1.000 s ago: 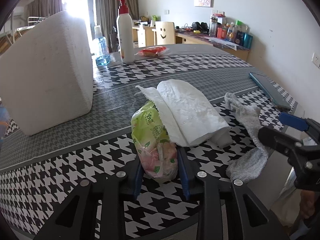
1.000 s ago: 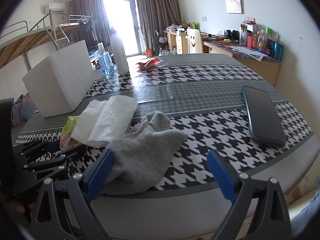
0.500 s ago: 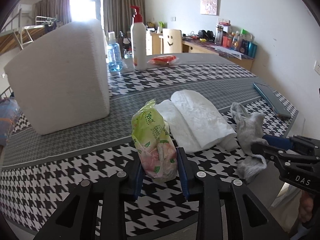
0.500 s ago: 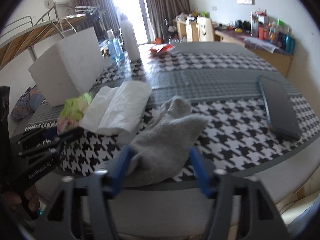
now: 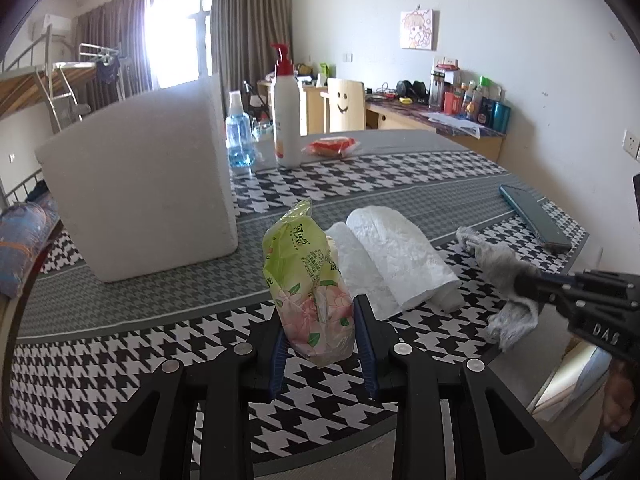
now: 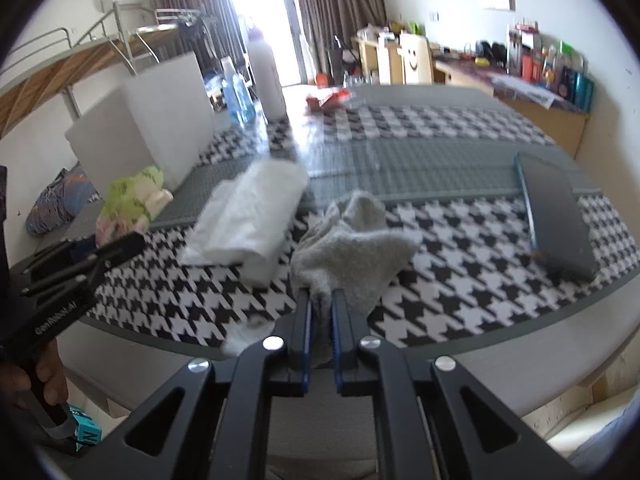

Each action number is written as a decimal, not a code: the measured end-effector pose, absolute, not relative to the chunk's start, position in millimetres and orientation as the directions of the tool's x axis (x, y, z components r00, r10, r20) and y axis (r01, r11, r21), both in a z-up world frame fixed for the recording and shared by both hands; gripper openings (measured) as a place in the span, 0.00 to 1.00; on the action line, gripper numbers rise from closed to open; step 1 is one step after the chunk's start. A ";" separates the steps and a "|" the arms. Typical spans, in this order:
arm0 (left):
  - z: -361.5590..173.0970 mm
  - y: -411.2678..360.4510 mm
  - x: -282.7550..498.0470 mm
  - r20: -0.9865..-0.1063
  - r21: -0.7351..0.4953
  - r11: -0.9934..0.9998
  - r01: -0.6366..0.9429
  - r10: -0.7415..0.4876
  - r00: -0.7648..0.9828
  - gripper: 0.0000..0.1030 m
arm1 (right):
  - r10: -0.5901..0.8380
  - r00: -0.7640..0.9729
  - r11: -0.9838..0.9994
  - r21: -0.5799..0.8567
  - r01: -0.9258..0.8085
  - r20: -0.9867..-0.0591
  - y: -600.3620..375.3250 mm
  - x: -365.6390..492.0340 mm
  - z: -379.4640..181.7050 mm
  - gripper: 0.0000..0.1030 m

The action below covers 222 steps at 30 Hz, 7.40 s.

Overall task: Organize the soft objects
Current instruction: 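Close the right gripper on the grey sock while the left gripper lifts the packet, then carry the packet and sock with both grippers over the white foam box, then open the left gripper to drop the floral packet into the foam box, then lower the grey sock into the foam box and open the right gripper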

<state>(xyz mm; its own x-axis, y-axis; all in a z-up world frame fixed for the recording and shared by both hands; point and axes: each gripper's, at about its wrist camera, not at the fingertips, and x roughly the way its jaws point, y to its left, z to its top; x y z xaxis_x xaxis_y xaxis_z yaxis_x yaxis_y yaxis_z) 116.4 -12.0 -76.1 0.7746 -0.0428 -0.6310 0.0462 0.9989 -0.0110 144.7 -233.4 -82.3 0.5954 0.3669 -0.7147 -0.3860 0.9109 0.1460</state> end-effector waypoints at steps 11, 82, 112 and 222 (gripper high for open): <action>-52.1 -4.7 101.4 -0.567 -0.004 0.999 0.037 -0.033 0.823 0.31 | 0.367 0.690 0.914 0.105 -0.391 -0.624 -235.1 134.4 -41.7 0.11; 62.1 17.3 141.6 -0.391 0.033 0.999 0.041 -0.025 0.920 0.31 | 0.473 0.798 0.866 0.030 -0.499 -0.374 -183.5 173.3 67.9 0.11; 71.9 68.6 183.4 -0.414 0.029 0.994 -0.102 0.105 0.904 0.31 | 0.522 0.763 0.826 0.001 -0.564 -0.382 -128.2 207.8 86.1 0.11; 56.2 150.1 112.6 -0.373 -0.023 0.931 -0.364 0.329 0.867 0.99 | 0.647 0.594 0.676 0.001 -0.737 -0.478 -13.8 220.2 80.2 0.81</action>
<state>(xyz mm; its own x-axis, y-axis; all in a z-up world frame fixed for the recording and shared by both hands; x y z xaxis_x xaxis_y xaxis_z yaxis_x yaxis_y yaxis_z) 112.6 150.1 56.2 0.8672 0.3294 -0.3734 -0.3637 0.9312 -0.0231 220.2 -13.8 80.2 0.5938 0.6473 -0.4779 -0.7366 0.6763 0.0008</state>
